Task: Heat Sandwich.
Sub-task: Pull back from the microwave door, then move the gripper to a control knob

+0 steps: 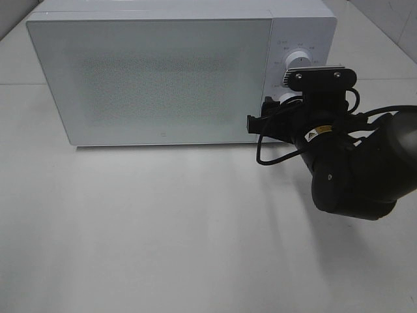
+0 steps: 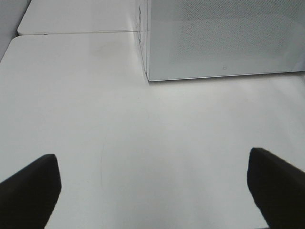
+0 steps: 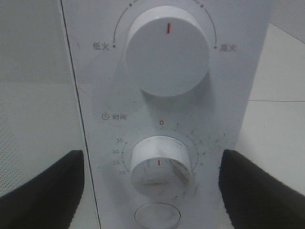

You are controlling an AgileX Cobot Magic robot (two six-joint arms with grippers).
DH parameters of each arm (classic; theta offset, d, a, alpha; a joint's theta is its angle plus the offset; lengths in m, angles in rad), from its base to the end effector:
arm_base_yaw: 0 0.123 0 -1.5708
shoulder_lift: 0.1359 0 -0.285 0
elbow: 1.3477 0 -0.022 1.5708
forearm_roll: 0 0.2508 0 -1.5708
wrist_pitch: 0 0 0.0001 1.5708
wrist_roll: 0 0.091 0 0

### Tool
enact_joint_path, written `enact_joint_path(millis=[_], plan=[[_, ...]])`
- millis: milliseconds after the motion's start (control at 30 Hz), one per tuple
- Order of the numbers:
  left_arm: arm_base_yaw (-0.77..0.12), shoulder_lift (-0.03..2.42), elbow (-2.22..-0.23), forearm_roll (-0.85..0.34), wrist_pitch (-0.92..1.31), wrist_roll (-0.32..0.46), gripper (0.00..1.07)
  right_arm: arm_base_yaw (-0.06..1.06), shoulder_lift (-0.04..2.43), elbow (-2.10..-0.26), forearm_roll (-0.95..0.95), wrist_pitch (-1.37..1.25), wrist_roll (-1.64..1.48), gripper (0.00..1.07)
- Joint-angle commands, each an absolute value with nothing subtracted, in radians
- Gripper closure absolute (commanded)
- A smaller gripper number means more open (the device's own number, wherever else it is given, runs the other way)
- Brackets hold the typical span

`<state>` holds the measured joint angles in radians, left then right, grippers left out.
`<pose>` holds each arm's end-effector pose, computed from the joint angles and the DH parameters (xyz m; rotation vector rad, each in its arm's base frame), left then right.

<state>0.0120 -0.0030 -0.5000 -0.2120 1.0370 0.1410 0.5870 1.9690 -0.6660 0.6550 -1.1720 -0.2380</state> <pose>-0.0051 -0.0166 0.2807 0.1362 1.9986 -0.1546 0.3010 0.1389 0.1307 -0.0085 1.6811 -0.0275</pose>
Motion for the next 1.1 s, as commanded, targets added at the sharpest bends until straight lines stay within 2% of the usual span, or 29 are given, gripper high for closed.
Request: enact_joint_path(millis=[33,267,733,1100], plan=[[0.016,-0.03,-0.501,-0.217,1.021,0.137,0.03,0.576,1.989,-0.693,0.64,-1.167,-0.233,0.31],[0.016,-0.03,-0.501,-0.217,1.021,0.137,0.03,0.543,2.028,-0.747,0.636,-1.145,-0.234,0.31],[0.016,-0.025,-0.501,-0.218,1.021,0.137,0.03,0.545,2.031,-0.754,0.636,-1.128,-0.234,0.32],[0.016,-0.025,-0.501,-0.218,1.021,0.137,0.03,0.545,2.025,-0.754,0.637,-1.123,-0.234,0.44]])
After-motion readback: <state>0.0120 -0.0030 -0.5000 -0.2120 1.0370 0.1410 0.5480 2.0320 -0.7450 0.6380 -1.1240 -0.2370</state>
